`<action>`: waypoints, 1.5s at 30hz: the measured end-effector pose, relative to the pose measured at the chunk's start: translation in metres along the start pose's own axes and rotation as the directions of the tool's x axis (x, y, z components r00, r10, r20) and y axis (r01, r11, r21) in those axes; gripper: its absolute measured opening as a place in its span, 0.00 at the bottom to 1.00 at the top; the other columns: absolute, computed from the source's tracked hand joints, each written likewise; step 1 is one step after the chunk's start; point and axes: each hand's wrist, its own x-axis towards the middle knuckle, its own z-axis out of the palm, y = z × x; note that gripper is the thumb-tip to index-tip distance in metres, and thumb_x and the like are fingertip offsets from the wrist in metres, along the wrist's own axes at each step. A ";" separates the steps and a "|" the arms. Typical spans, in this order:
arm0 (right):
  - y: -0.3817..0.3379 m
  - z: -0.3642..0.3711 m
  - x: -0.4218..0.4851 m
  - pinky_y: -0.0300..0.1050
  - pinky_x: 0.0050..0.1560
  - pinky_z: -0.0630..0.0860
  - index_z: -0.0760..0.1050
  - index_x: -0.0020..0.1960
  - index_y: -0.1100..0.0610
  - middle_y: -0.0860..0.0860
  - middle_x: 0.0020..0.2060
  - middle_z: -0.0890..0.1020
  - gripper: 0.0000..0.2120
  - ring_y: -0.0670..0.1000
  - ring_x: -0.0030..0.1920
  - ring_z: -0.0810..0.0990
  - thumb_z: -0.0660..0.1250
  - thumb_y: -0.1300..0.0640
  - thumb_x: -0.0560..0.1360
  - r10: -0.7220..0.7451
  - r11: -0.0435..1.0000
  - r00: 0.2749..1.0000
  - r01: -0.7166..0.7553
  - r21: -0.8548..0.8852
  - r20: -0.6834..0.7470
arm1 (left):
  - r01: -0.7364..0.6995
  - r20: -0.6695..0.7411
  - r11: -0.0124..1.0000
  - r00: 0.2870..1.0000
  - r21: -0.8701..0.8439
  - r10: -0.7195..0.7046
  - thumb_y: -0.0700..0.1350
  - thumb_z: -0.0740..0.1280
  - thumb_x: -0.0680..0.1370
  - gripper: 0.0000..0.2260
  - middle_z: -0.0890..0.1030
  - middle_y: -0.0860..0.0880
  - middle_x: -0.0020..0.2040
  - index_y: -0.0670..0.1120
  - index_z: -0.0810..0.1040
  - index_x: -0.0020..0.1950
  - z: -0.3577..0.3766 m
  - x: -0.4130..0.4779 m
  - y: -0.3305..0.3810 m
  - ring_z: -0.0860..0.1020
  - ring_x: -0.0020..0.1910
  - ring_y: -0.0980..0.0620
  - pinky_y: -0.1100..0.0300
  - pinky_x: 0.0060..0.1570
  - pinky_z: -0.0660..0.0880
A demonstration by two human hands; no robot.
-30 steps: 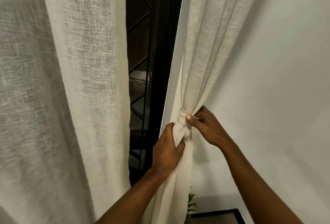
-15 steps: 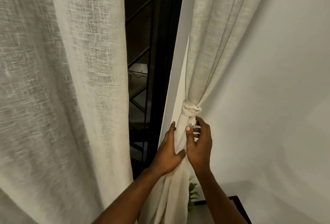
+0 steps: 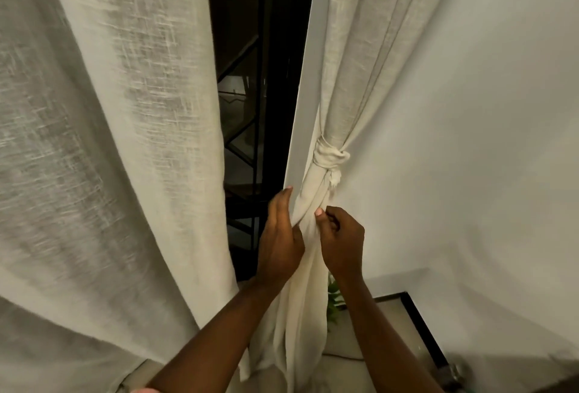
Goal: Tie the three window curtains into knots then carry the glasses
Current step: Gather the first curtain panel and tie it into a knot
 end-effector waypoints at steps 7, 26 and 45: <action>0.016 -0.012 -0.010 0.28 0.41 0.71 0.80 0.46 0.61 0.48 0.38 0.80 0.05 0.40 0.38 0.77 0.66 0.62 0.77 0.032 0.999 0.999 -0.031 -0.032 0.027 | -0.265 -0.053 0.898 0.952 0.352 0.302 0.45 0.66 0.77 0.08 0.71 0.40 0.68 0.45 0.72 0.55 0.021 -0.013 0.004 0.75 0.62 0.40 0.49 0.53 0.78; 0.081 -0.019 -0.034 0.41 0.43 0.77 0.80 0.46 0.59 0.51 0.39 0.83 0.07 0.48 0.37 0.80 0.66 0.57 0.76 0.032 0.999 0.999 -0.032 0.005 -0.030 | -0.256 -0.188 0.841 0.905 0.476 0.382 0.45 0.70 0.74 0.11 0.73 0.42 0.64 0.44 0.76 0.55 0.083 -0.061 -0.027 0.74 0.60 0.43 0.53 0.53 0.75; 0.098 -0.035 -0.050 0.38 0.40 0.74 0.78 0.48 0.60 0.52 0.41 0.81 0.03 0.47 0.37 0.77 0.66 0.61 0.76 -0.255 0.967 0.966 0.255 -0.001 -0.033 | -0.232 -0.267 0.946 0.919 0.228 0.290 0.53 0.64 0.75 0.25 0.73 0.51 0.62 0.51 0.64 0.70 0.111 -0.094 -0.031 0.76 0.56 0.50 0.53 0.51 0.76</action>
